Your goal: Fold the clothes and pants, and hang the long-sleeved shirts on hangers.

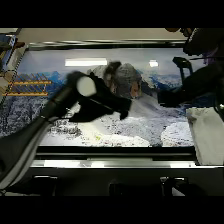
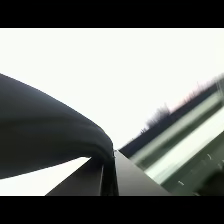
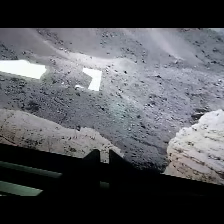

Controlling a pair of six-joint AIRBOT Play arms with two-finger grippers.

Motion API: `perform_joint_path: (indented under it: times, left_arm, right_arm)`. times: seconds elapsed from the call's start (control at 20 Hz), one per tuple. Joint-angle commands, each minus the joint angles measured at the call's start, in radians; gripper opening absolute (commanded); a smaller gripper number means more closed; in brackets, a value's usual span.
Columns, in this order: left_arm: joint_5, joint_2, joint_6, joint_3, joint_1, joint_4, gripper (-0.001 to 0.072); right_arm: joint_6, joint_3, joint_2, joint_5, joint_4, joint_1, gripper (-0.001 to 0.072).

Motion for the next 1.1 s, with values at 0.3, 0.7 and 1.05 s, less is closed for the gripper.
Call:
perform_joint_path:
  times: [0.3,0.7,1.05]
  left_arm:
    - [0.071,-0.265,-0.032,0.011,-0.186,-0.247,0.0247]
    - [-0.133,0.102,0.090,0.016,0.211,-0.121,0.0606]
    - [-0.195,0.343,0.090,0.016,0.607,-0.065,0.0605]
  right_arm:
    - [0.024,0.001,0.276,-0.057,-0.163,0.001,0.0113]
    - [0.359,0.002,0.261,0.385,-0.030,-0.027,0.0416]
    - [-0.088,-0.007,-0.047,-0.055,0.467,-0.437,0.0492]
